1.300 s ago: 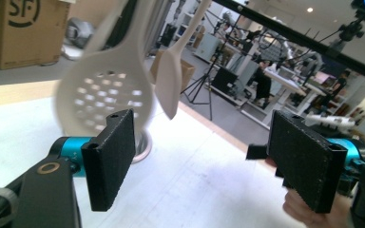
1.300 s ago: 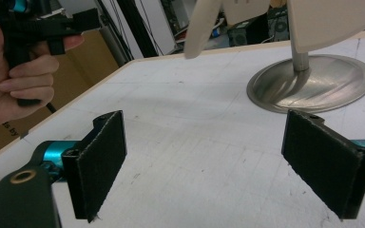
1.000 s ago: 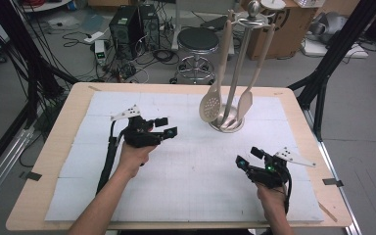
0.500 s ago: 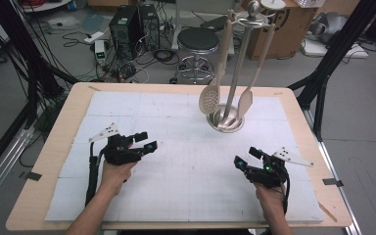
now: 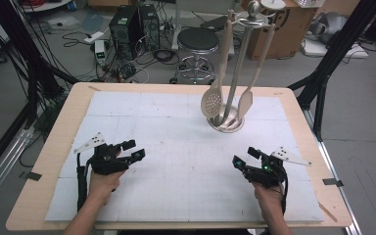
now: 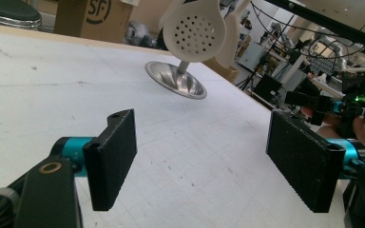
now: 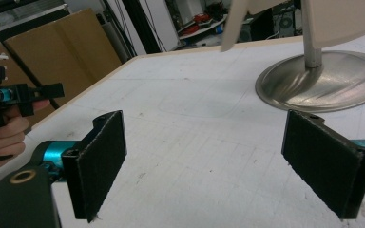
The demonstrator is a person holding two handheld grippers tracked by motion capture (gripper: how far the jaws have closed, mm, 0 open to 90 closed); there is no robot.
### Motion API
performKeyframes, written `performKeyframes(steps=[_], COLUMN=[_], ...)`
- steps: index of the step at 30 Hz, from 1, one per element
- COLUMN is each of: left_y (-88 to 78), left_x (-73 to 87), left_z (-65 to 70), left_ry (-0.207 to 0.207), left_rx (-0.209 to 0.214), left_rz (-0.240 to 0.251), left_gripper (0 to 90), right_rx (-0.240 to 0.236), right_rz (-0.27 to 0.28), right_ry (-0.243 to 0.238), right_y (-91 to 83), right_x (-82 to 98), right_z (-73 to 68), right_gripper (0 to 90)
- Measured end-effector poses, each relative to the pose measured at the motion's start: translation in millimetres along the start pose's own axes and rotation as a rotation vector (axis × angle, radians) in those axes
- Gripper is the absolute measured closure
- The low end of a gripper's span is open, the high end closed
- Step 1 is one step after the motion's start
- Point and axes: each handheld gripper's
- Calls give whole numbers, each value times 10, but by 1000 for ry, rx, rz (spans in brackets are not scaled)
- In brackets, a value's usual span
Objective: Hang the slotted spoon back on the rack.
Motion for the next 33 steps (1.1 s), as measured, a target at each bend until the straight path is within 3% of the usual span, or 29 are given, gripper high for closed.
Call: performKeyframes(steps=[16,24,33], left_y=[-177,-222,-206], left_x=[36,48,86], left_z=[125,136,107], left_ry=[33,58,49], left_rx=[-19,-68,-105], left_rz=[29,37,34], left_gripper=[250,234,208], right_rx=[2,-6,-4], right_rz=[-15,-36,-48], right_ry=[11,5,-4], right_y=[33,98,131], right_x=[6,15,25], right_z=[11,8,-4], right_gripper=[135,118,116])
Point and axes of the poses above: each handheld gripper's, and its own axes: y roughly forward along the jaws, x roughly out of its underside, z roughly to its right, and after that the axes turned 7 degrees about -x, right-handed
